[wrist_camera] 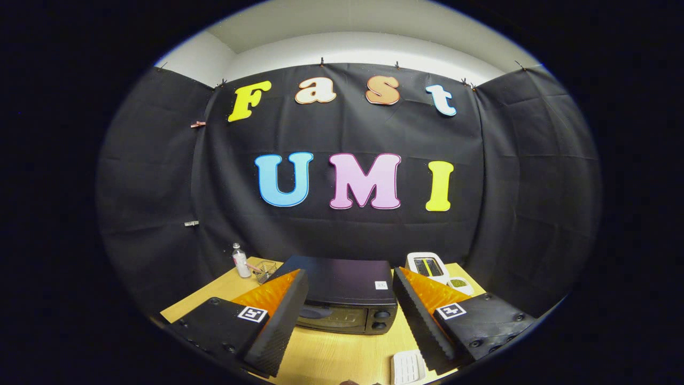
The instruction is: Open the toaster oven, put the food inside, and close the toaster oven door.
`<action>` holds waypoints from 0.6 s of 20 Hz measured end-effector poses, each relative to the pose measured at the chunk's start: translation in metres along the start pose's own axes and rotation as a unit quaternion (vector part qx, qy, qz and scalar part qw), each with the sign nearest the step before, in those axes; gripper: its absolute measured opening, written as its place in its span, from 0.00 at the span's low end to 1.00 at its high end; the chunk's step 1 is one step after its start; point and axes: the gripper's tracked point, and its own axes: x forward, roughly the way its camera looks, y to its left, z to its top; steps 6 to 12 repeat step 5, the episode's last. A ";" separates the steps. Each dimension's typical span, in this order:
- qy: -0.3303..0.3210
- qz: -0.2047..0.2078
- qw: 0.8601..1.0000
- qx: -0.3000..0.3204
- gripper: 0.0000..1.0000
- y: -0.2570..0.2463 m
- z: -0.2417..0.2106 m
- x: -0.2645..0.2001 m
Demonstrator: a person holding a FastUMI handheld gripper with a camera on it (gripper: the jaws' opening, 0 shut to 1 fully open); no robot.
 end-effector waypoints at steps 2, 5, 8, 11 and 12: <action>-0.001 0.001 1.000 -0.003 0.98 -0.001 -0.001 0.000; 0.006 -0.004 1.000 -0.003 0.98 -0.005 -0.008 0.003; 0.006 -0.004 1.000 -0.003 0.98 -0.005 -0.008 0.003; 0.006 -0.004 1.000 -0.003 0.98 -0.005 -0.008 0.003; 0.006 -0.004 1.000 -0.003 0.98 -0.005 -0.008 0.003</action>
